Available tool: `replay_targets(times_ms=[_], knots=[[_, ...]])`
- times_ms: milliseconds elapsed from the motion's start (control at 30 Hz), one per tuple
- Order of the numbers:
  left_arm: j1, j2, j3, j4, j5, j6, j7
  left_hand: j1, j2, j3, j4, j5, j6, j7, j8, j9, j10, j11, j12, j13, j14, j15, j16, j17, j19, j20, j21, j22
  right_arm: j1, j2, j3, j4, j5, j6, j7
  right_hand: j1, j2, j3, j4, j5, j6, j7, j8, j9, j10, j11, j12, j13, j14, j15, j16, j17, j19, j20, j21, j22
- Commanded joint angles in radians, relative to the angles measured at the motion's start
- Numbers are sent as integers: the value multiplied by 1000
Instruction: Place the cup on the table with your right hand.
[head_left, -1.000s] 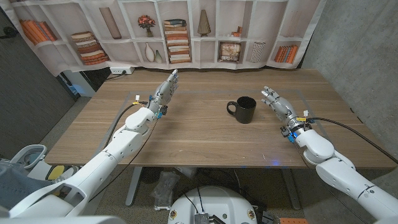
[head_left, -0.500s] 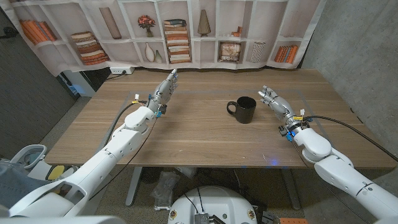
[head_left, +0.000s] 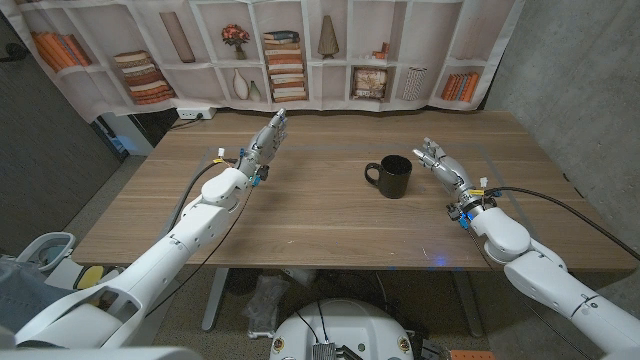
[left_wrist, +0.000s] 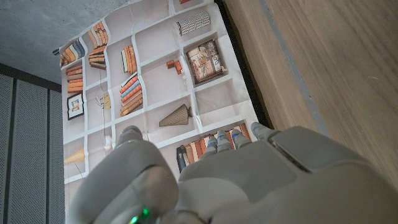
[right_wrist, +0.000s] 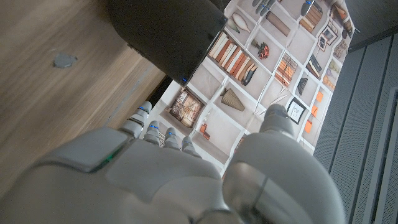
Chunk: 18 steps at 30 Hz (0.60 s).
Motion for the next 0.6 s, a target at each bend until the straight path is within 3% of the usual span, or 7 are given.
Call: replay_targets(times_ms=[33,600], knots=[[-6,-2,7,-4,6,11,3,13,3,-5,3,-6,-1,-4,3,3,-4,-1,5,3,-21,0,2,6,-32,-31,3,3,-14,-2,-4,-5,-33,9,-21,14,-1,-5,-2,6,-31,5,-1,1,-17,0,-2,5,-12,5,1,3,5,8,-1,3],[-3,-1,14,-24,12,29,13,14,5,-7,3,-8,2,-4,4,3,-2,-3,5,3,-20,0,3,6,-33,-29,3,3,-45,10,-4,-15,-123,24,-97,5,-40,-40,1,12,-128,25,-2,3,-82,16,-5,6,-31,5,3,5,17,16,-14,2]])
